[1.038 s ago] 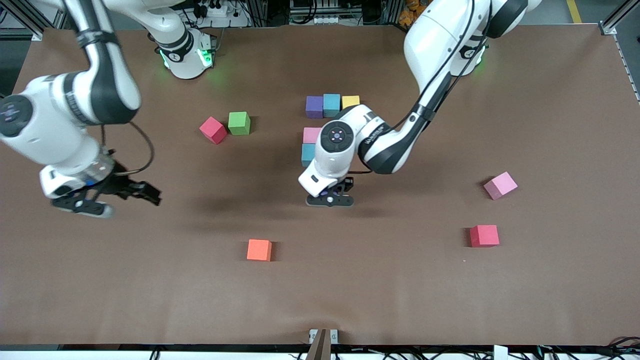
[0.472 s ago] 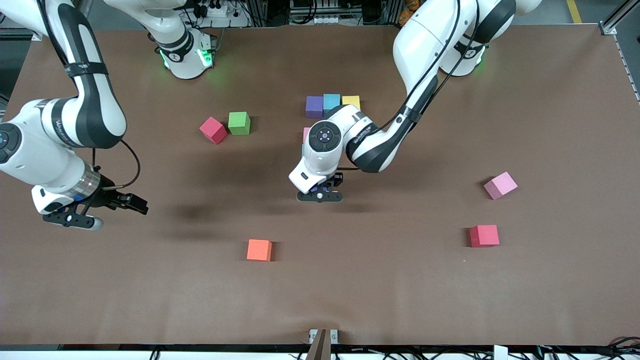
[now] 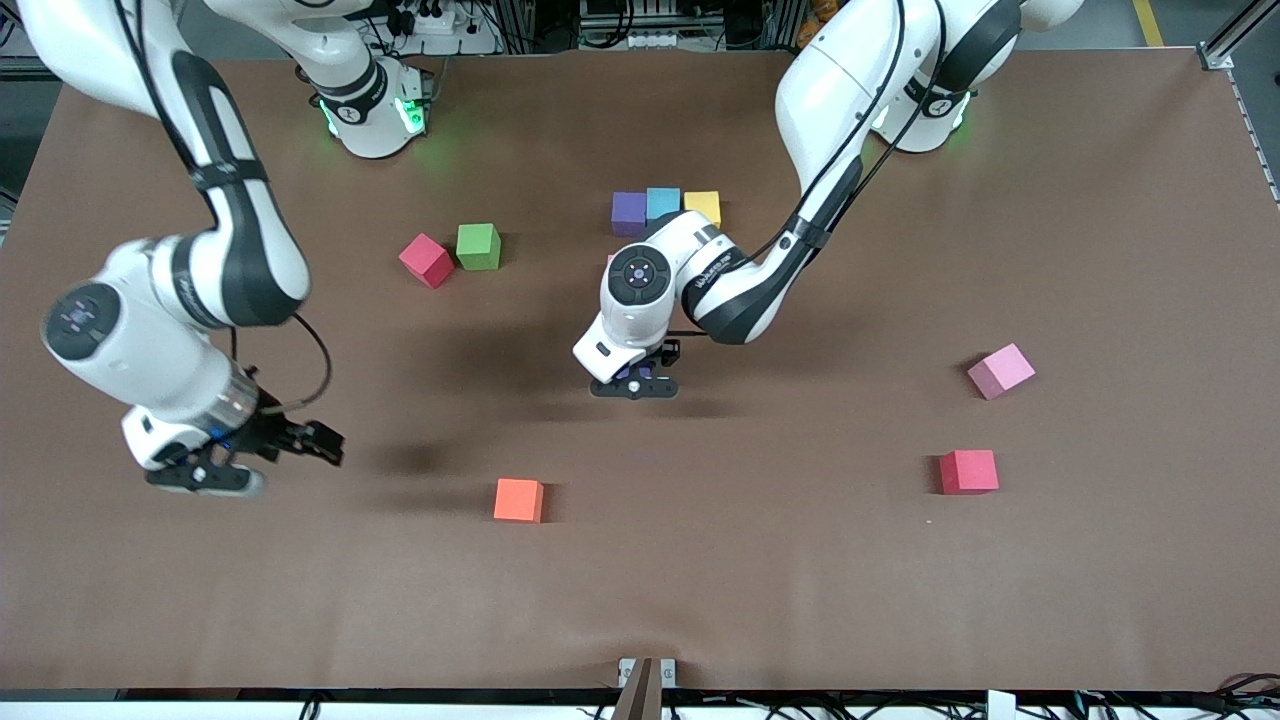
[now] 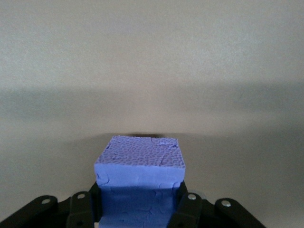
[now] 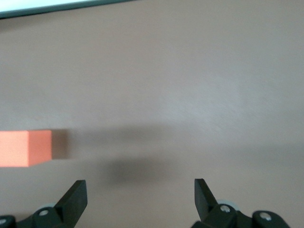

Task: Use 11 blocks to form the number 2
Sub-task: 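Lower the purple cube below cyan with the left gripper while right reaches orange, then release the purple cube with the left gripper while right lowers onto orange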

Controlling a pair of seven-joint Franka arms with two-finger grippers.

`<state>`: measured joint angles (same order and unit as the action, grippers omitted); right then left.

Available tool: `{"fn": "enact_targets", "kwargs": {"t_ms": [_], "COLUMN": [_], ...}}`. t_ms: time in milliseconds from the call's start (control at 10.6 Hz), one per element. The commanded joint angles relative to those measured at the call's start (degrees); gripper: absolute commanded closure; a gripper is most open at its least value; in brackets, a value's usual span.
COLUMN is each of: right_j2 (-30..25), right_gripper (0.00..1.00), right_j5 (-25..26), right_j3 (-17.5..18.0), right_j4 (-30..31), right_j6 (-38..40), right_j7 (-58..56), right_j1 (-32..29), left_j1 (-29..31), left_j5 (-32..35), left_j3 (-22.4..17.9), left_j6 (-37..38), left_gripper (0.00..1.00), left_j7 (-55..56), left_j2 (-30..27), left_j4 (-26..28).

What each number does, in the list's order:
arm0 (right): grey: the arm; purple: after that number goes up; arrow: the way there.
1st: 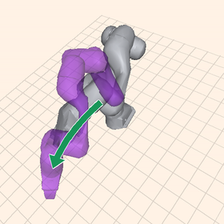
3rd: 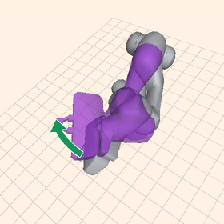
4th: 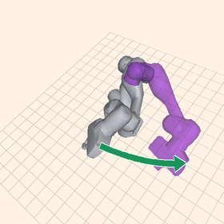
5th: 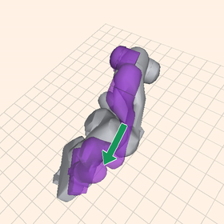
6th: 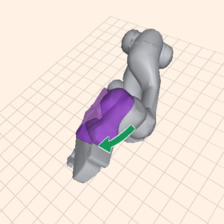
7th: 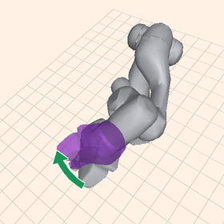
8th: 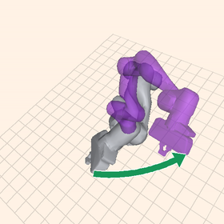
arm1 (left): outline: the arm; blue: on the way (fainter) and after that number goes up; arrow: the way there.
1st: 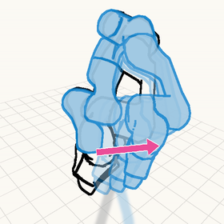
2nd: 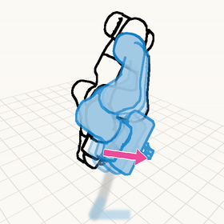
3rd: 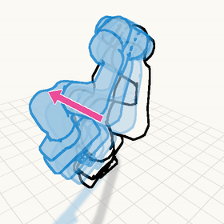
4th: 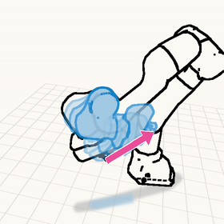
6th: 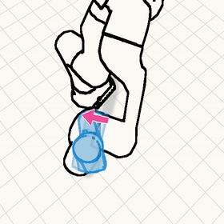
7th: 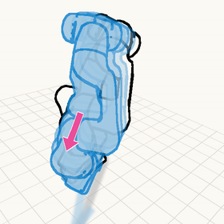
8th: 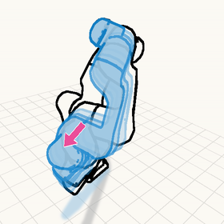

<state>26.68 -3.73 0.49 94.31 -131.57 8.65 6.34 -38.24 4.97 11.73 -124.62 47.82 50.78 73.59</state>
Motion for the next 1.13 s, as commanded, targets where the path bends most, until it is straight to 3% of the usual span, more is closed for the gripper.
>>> {"fn": "enact_targets", "kwargs": {"t_ms": [0,189,566,660,849,1038], "right_j2": [9.8,13.5,15.2,12.1,0.7,-6.1], "right_gripper": [0.00,0.00,0.00,0.00,0.00,0.00], "right_j5": [0.7,0.6,0.1,-1.0,-1.0,-0.9], "right_j3": [-3.8,-5.1,-4.9,-5.0,-5.0,-4.6], "right_j4": [-13.5,-19.1,-22.0,-18.5,-0.1,11.4], "right_j6": [4.2,6.6,5.4,5.9,3.6,2.6], "right_j7": [1.8,3.9,6.3,6.4,5.9,5.6], "right_j1": [4.2,5.8,7.5,7.7,7.0,7.5], "left_j1": [-1.2,-1.8,-2.6,-2.5,-2.6,-2.7], "left_j5": [-1.3,-1.3,-0.7,-0.6,-0.3,-0.3], "left_j3": [-0.9,-0.9,-0.9,-0.9,-1.0,-1.0], "left_j6": [1.1,1.1,1.1,1.2,1.8,2.3], "left_gripper": [0.71,0.71,0.68,0.68,0.68,0.68], "left_j7": [1.0,2.8,2.9,3.0,3.0,3.0], "left_j2": [1.2,1.8,1.3,1.2,1.2,1.1], "left_j4": [-1.5,-1.5,-0.7,-0.7,-0.6,-0.6]}}
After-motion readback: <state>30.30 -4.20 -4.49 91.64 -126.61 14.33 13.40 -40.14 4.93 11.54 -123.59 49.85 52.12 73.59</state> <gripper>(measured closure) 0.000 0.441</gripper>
